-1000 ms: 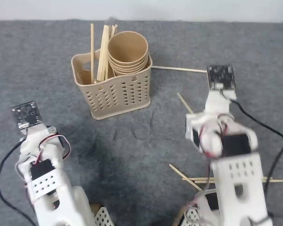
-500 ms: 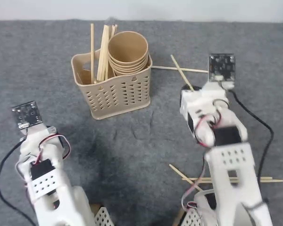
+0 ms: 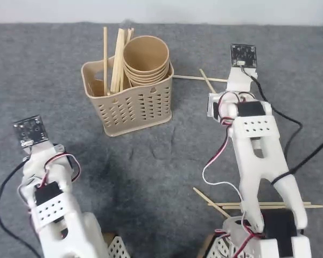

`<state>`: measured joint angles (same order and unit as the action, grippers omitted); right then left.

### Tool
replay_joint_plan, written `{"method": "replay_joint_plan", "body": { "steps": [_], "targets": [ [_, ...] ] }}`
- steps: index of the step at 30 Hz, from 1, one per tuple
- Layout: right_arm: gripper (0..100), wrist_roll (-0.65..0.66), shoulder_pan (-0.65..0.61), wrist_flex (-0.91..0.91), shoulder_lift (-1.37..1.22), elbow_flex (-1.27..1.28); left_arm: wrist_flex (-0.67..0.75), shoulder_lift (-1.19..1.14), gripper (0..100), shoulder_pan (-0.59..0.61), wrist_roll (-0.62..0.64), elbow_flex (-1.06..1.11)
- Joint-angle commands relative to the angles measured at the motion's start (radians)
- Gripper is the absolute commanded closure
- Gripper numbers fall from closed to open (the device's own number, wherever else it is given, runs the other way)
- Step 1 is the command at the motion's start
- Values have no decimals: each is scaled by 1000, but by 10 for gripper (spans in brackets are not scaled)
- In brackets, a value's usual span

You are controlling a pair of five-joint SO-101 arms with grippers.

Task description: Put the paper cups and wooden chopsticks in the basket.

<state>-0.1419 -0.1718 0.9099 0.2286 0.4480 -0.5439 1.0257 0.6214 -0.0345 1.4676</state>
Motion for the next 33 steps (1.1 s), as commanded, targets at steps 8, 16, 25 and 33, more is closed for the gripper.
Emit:
{"method": "replay_joint_plan", "body": {
  "steps": [8, 16, 25, 33],
  "targets": [
    [991, 14, -18, 364, 10, -212, 21, 15, 966, 0, -9, -4],
    [991, 63, -47, 501, 10, -213, 21, 15, 966, 2, -9, -4],
    [991, 120, -85, 702, 16, -212, 21, 15, 966, 2, -9, -4],
    [991, 176, -104, 877, 228, -195, 21, 15, 966, 2, -9, -4]
  ]
}}
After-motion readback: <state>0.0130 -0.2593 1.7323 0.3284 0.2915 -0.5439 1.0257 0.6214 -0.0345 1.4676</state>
